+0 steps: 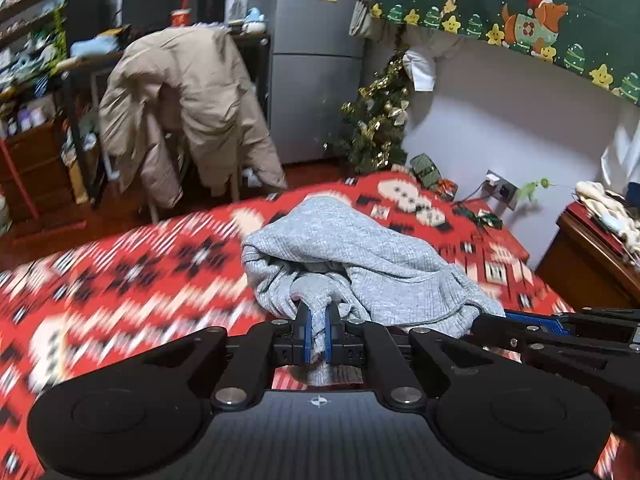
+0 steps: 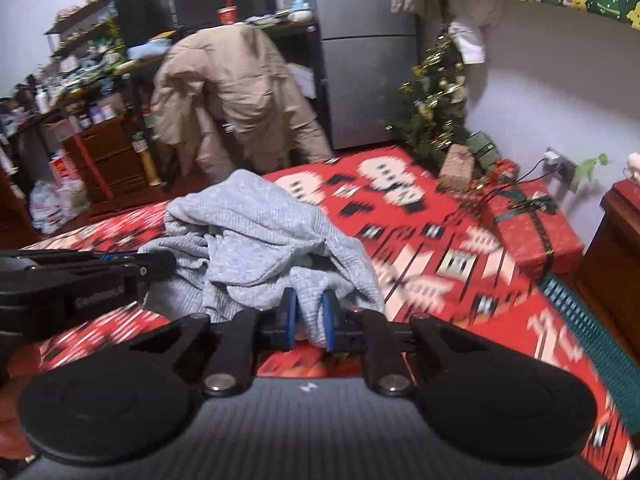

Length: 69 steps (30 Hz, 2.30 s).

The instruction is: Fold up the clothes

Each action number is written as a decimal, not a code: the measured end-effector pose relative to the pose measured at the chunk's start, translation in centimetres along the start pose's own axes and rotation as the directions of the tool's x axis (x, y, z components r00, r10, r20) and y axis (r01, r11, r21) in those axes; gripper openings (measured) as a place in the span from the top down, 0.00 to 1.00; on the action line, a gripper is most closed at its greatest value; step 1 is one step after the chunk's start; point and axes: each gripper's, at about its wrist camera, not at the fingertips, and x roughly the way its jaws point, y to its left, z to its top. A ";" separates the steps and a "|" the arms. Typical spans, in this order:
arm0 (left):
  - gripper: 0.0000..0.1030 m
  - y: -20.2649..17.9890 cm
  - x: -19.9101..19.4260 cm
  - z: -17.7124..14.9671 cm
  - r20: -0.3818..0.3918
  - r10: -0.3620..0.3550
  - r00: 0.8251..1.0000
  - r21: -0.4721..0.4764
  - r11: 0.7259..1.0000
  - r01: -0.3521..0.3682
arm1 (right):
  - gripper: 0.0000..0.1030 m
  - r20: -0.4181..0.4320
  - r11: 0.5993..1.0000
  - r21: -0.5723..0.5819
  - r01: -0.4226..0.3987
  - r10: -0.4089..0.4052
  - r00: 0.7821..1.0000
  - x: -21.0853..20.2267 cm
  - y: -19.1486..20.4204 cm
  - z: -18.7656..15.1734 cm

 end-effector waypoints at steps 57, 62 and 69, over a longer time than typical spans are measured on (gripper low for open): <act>0.54 7.1 -13.5 -14.2 0.038 0.278 0.960 0.297 0.914 -0.276 | 0.71 -0.231 0.970 -0.148 -0.192 0.155 0.961 -6.5 10.2 -12.2; 0.54 6.8 -13.4 -15.2 0.054 0.307 0.950 0.436 0.849 -0.299 | 0.71 -0.230 0.970 -0.137 -0.203 0.168 0.959 -7.0 10.4 -12.1; 0.55 5.7 -11.5 -16.0 0.116 0.332 0.936 0.551 0.763 -0.339 | 0.65 -0.260 0.976 -0.098 -0.193 0.162 0.952 -6.5 10.5 -13.0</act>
